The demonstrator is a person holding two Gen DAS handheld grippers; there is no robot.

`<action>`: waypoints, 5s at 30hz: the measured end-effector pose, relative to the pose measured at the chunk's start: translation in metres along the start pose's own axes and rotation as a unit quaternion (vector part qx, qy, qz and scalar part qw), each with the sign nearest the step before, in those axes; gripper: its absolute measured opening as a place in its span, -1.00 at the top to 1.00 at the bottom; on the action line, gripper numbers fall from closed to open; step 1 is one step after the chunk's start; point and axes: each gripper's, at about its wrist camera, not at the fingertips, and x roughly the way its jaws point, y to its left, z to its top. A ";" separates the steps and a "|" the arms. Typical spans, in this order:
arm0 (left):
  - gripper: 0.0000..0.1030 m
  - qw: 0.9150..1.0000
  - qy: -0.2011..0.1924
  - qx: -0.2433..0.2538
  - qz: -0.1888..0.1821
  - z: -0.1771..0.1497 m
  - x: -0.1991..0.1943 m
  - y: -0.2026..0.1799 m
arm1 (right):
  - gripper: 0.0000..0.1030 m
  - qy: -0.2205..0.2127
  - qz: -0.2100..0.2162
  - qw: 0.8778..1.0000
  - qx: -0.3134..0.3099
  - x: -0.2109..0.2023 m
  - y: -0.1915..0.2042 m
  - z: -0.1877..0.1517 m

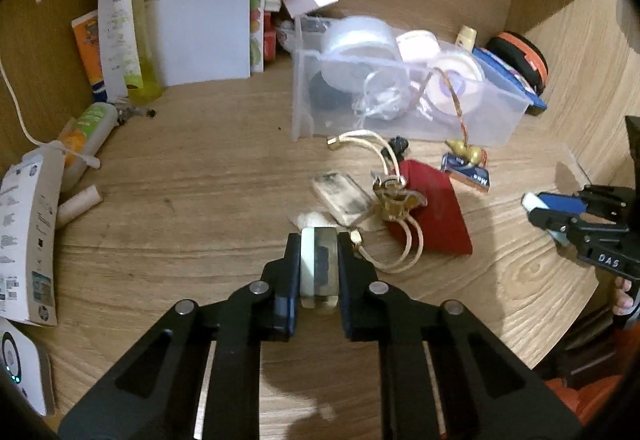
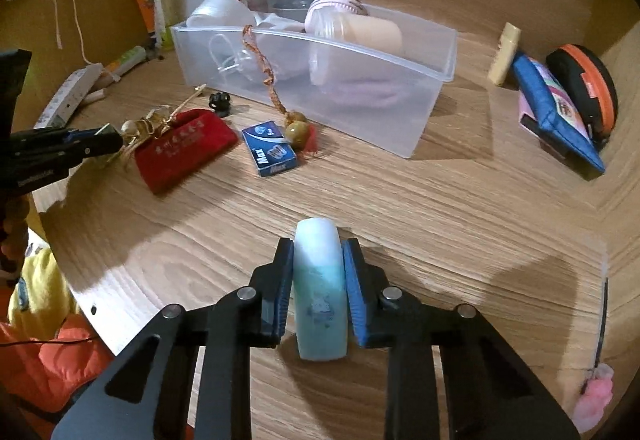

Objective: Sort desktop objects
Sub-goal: 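Carry the small white item and teal tube into the clear box and release both, then grasp the silver tin with the left gripper while the right grasps the gold bell ornament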

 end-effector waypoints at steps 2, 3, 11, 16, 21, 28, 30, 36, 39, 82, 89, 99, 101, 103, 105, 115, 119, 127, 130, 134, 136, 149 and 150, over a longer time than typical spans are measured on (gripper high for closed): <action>0.70 1.000 -0.009 0.000 0.001 0.004 -0.005 0.000 | 0.56 0.000 0.006 1.000 -0.001 0.000 0.000 0.002; 0.70 1.000 -0.014 0.000 0.003 0.006 -0.007 0.001 | 0.56 -0.001 0.009 1.000 0.000 0.000 -0.001 0.003; 0.70 0.999 -0.048 0.011 0.004 0.028 -0.019 -0.004 | 0.56 -0.029 0.020 0.999 0.010 -0.015 -0.011 0.026; 0.70 0.998 -0.060 0.015 -0.022 0.047 -0.020 -0.008 | 0.56 -0.057 0.013 0.998 0.013 -0.028 -0.018 0.043; 0.70 0.996 -0.072 0.038 -0.031 0.067 -0.021 -0.021 | 0.56 -0.081 0.004 0.997 0.010 -0.038 -0.025 0.060; 0.70 0.994 -0.081 0.063 -0.046 0.094 -0.012 -0.037 | 0.56 -0.103 -0.007 0.994 0.020 -0.043 -0.039 0.079; 0.70 0.993 -0.079 0.070 -0.054 0.103 -0.005 -0.041 | 0.56 -0.105 -0.011 0.994 0.024 -0.042 -0.044 0.085; 0.70 0.991 -0.064 0.089 -0.079 0.127 0.023 -0.054 | 0.56 -0.098 -0.009 0.994 0.043 -0.026 -0.056 0.099; 0.70 0.990 -0.054 0.099 -0.083 0.135 0.039 -0.061 | 0.55 -0.089 -0.007 0.995 0.050 -0.014 -0.061 0.106; -0.52 0.992 -0.106 0.052 -0.042 0.155 0.008 -0.035 | -0.72 -0.105 -0.093 0.990 0.001 -0.029 -0.030 0.115; -0.76 0.995 -0.089 0.046 -0.007 0.126 -0.010 -0.010 | -0.72 -0.107 -0.083 0.991 -0.014 -0.037 -0.011 0.102; -0.76 0.999 -0.021 0.043 0.023 0.077 0.002 0.026 | -0.72 -0.067 -0.054 0.996 -0.010 -0.013 0.003 0.080; -0.76 0.998 -0.008 0.045 0.030 0.068 0.008 0.031 | -0.72 -0.049 -0.033 0.998 0.002 -0.004 0.002 0.073; -0.75 0.998 0.001 0.046 0.044 0.060 0.014 0.036 | -0.72 -0.035 -0.021 0.999 0.013 0.006 0.001 0.068; -0.75 0.998 0.014 0.047 0.041 0.054 0.020 0.040 | -0.71 -0.023 -0.018 0.999 0.024 0.015 -0.002 0.065; -0.71 0.994 0.022 0.106 0.004 0.044 0.026 0.018 | -0.17 0.012 0.007 0.999 0.043 0.040 -0.011 0.073; -0.54 0.992 0.044 0.118 -0.014 0.043 0.033 0.012 | 0.14 0.019 0.017 0.999 0.029 0.046 -0.005 0.077; -0.53 0.988 0.064 0.135 -0.035 0.042 0.046 0.005 | 0.31 0.030 0.042 0.998 0.028 0.054 -0.003 0.083; -0.53 0.987 0.070 0.139 -0.042 0.045 0.052 0.001 | 0.31 0.034 0.047 0.998 0.032 0.055 -0.002 0.085; -0.33 0.985 0.072 0.151 -0.040 0.045 0.058 -0.005 | 0.35 0.031 0.047 0.998 0.026 0.056 0.003 0.084; -0.17 0.985 0.069 0.150 -0.046 0.046 0.059 -0.008 | 0.49 0.029 0.051 0.998 0.022 0.056 0.005 0.085; 0.15 0.993 0.037 0.104 -0.034 0.045 0.041 0.007 | 0.66 -0.004 0.052 0.999 0.002 0.032 0.015 0.074; 0.16 0.994 0.032 0.100 -0.033 0.047 0.038 0.008 | 0.66 -0.009 0.054 0.999 0.006 0.027 0.012 0.075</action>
